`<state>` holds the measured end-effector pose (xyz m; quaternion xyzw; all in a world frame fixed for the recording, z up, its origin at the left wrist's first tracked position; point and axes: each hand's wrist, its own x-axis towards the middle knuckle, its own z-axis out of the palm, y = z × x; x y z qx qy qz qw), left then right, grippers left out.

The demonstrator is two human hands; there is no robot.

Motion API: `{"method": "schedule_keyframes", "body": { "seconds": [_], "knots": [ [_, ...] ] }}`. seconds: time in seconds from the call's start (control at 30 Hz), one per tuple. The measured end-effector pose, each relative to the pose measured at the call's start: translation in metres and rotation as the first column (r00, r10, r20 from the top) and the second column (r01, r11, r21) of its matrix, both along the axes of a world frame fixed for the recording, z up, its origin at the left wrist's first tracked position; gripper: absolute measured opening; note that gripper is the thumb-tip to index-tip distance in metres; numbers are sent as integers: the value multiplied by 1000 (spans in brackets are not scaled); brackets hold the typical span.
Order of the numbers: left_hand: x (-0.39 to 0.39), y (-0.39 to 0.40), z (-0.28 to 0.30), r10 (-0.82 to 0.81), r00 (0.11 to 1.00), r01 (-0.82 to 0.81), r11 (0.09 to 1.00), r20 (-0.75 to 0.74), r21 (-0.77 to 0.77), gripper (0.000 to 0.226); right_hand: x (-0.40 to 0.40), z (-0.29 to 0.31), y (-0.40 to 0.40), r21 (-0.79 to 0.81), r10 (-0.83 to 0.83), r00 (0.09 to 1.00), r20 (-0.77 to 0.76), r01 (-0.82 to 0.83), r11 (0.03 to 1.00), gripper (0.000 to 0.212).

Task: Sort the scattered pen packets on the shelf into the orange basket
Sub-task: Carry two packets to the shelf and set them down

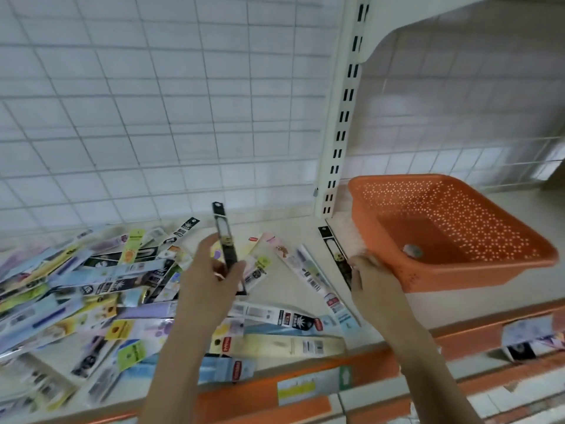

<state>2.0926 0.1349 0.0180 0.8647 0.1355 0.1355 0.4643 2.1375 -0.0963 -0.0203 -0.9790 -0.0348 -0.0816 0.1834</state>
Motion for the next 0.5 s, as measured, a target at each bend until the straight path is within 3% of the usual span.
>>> {"method": "schedule_keyframes", "body": {
  "seconds": [0.17,0.37,0.5],
  "knots": [
    [41,-79,-9,-196,979,202,970,-57,135,33,2,-1,-12,24,104,994,20,-105,994,34],
    [59,-123,-27,-242,962,265,937,-124,227,30,3,-2,-23,28,154,988,-13,-153,988,40],
    [59,-131,-26,-298,936,339,907,-189,249,40,2,-1,-26,23,182,983,-9,-182,983,45]
  ]
}}
